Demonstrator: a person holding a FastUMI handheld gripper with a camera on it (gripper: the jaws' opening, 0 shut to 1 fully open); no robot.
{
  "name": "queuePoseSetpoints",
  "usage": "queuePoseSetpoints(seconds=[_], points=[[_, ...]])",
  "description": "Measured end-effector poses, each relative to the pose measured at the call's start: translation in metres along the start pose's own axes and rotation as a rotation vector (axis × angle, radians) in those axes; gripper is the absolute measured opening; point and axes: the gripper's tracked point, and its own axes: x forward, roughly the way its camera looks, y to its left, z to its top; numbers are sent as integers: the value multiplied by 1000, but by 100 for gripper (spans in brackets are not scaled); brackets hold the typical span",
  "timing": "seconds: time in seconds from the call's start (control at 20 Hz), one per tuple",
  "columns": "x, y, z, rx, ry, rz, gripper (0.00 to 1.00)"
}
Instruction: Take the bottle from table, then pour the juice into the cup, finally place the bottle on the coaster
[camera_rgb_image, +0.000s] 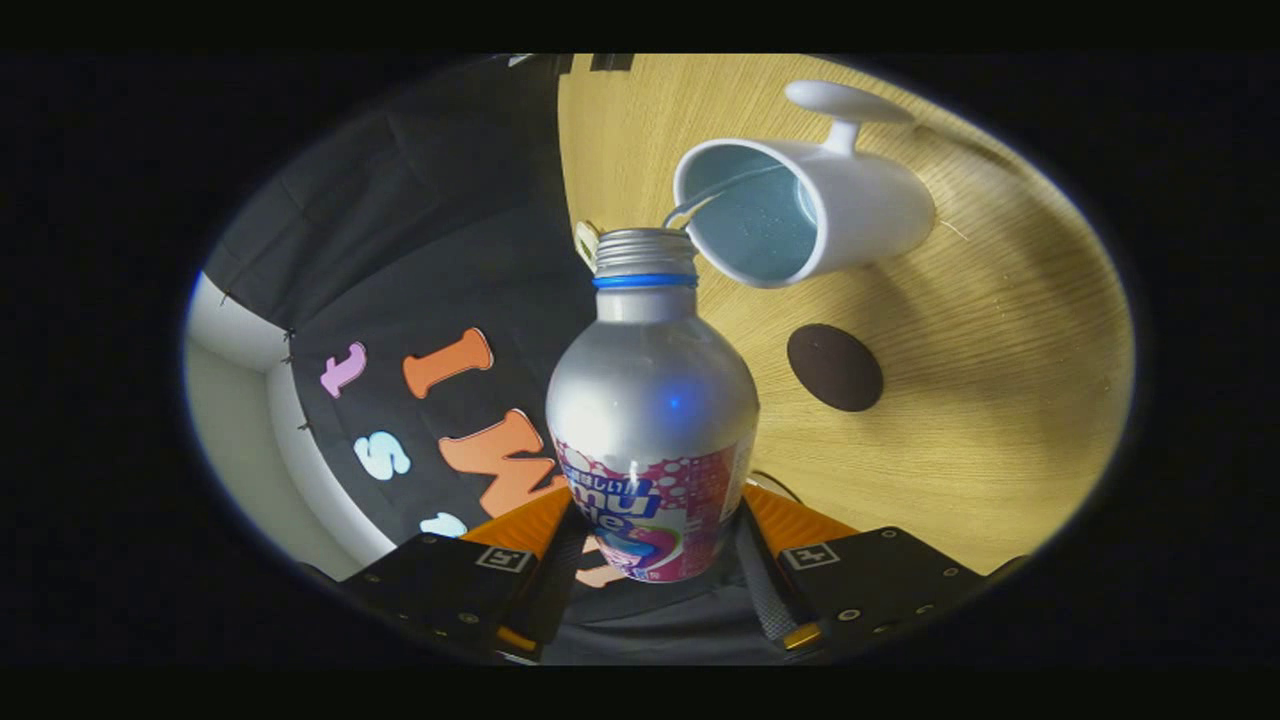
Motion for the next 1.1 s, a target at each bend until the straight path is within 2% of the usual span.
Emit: queuePoseSetpoints(seconds=[1.1], points=[[-1,2,-4,98,-6,-7,75]])
